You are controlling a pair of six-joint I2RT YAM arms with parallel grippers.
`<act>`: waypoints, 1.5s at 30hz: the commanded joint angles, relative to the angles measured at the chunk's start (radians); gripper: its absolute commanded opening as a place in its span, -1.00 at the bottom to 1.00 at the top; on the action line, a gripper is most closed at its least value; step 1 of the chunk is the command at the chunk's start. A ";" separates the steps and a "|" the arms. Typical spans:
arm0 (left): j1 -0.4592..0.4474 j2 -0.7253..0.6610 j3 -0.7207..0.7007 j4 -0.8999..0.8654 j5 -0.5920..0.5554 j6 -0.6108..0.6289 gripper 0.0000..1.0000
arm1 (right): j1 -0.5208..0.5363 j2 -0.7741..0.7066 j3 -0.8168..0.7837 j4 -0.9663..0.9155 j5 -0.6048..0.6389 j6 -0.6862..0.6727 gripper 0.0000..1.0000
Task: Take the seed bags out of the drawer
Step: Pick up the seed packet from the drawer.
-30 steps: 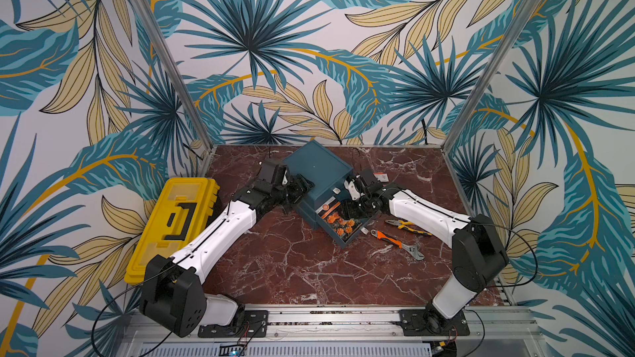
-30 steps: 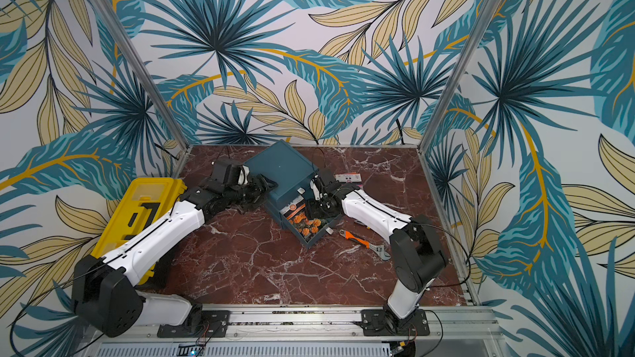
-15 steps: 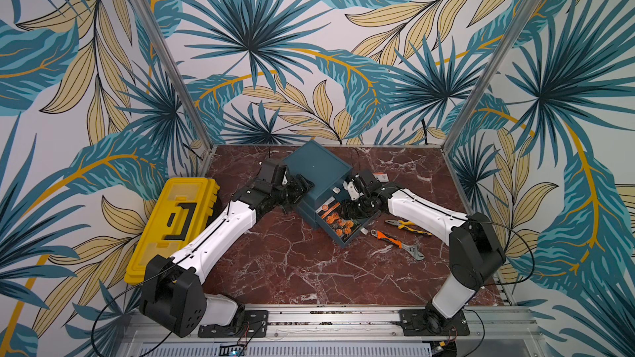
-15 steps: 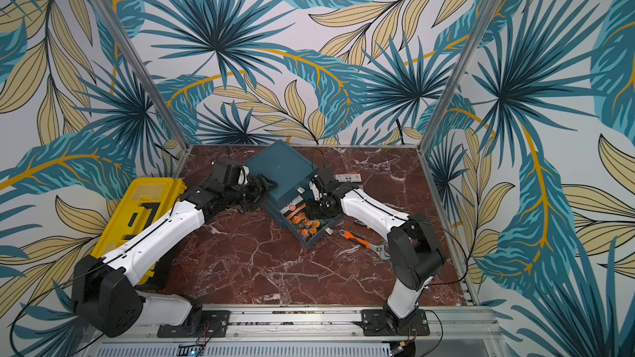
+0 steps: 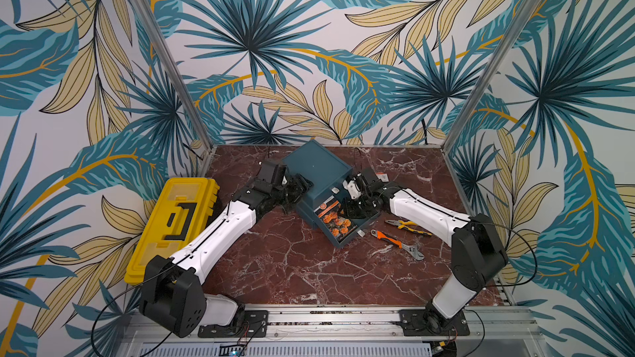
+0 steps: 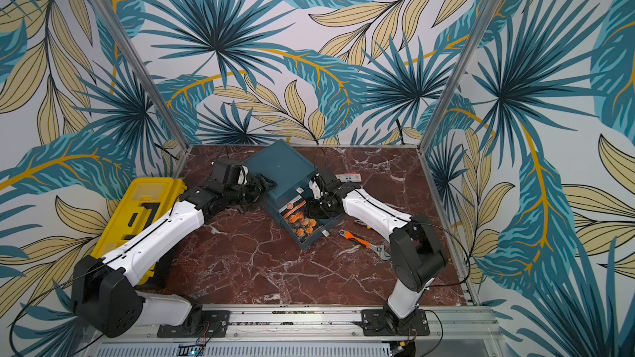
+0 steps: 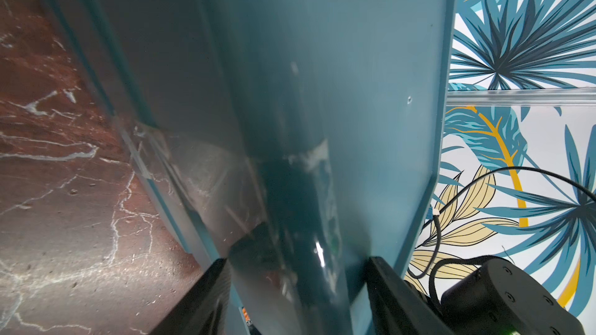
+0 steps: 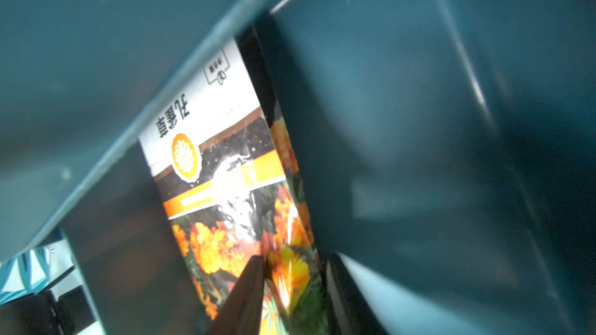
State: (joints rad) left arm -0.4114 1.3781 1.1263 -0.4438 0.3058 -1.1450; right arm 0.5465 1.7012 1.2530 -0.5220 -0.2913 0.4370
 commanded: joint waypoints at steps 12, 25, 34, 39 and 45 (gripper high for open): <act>-0.015 -0.021 -0.039 -0.065 -0.008 -0.003 0.40 | -0.003 -0.102 -0.061 0.087 -0.080 0.141 -0.97; -0.019 -0.019 -0.046 -0.057 -0.006 -0.002 0.40 | -0.060 -0.071 0.071 -0.160 -0.152 0.199 -0.99; -0.020 -0.011 -0.044 -0.044 -0.003 -0.007 0.40 | -0.061 -0.028 0.125 -0.294 -0.105 0.123 -0.85; -0.021 -0.004 -0.041 -0.039 -0.002 -0.009 0.40 | -0.060 -0.031 0.140 -0.339 -0.060 0.084 -0.73; -0.025 0.006 -0.035 -0.035 -0.002 -0.009 0.40 | -0.060 -0.023 0.146 -0.358 -0.056 0.067 -0.54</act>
State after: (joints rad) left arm -0.4202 1.3716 1.1221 -0.4423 0.2943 -1.1603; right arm 0.4858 1.6642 1.3842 -0.8219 -0.3649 0.5316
